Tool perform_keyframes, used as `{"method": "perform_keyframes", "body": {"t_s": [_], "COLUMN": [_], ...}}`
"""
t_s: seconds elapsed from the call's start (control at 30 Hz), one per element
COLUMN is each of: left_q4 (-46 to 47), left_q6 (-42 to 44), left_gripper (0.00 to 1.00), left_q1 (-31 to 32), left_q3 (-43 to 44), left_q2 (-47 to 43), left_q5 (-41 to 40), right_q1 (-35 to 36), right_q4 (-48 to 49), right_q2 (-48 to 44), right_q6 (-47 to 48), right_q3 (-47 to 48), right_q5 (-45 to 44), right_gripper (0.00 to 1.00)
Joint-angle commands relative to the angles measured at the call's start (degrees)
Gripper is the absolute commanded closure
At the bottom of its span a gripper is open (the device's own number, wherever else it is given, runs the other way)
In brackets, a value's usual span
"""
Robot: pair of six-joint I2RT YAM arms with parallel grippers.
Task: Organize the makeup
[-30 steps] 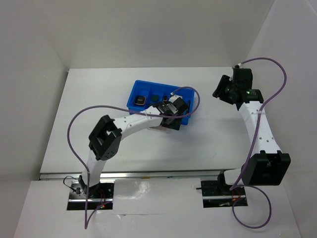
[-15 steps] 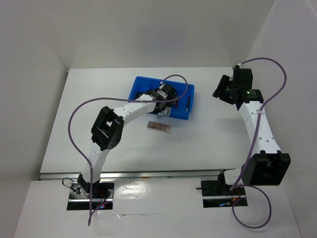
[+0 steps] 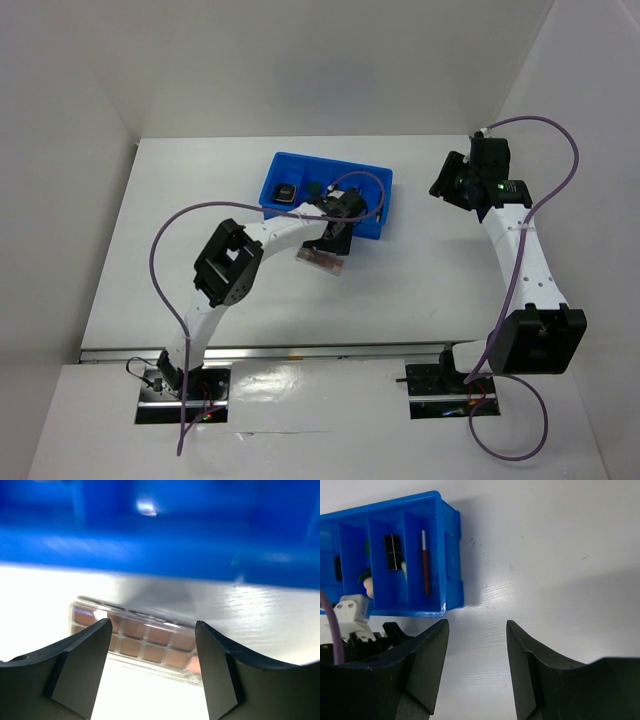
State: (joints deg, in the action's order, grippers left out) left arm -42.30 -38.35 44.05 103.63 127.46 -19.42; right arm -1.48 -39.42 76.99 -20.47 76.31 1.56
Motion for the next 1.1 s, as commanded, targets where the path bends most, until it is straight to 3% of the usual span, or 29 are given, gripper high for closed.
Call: {"method": "perform_keyframes", "body": {"t_s": [0.0,0.53,0.63,0.73,0.77,0.87,1.07], "left_q4": [-5.93,-4.01,-4.63,-4.63,-2.28,1.95,7.23], "left_q6": [-8.4,-14.64,-16.58,-17.64,-17.64,-17.11,-16.58], "left_gripper": [0.19,0.17,0.13,0.0,0.0,0.0,0.18], "left_q1": [2.79,3.32,3.32,3.32,2.8,1.57,-0.28], "left_q3": [3.06,-19.33,-21.45,-24.17,-25.14,-29.27,-31.3], "left_q2": [2.27,-12.67,-13.99,-15.3,-16.35,-18.21,-16.99], "left_q5": [-3.43,-2.64,-2.64,-0.55,0.25,4.2,8.87], "right_q1": [0.16,0.16,0.16,0.16,0.16,0.16,0.16], "right_q4": [1.27,1.8,1.8,1.8,1.8,1.8,1.8], "right_q2": [-0.97,-0.97,-0.97,-0.97,-0.97,-0.97,-0.97], "right_q6": [0.69,0.69,0.69,0.69,0.69,0.69,0.69], "right_q3": [0.59,0.06,0.06,-0.46,-0.46,-0.46,-0.46], "right_q5": [0.63,1.16,1.16,1.16,1.16,1.69,1.69], "right_gripper": [0.42,0.42,0.41,0.4,0.4,0.4,0.4]}}
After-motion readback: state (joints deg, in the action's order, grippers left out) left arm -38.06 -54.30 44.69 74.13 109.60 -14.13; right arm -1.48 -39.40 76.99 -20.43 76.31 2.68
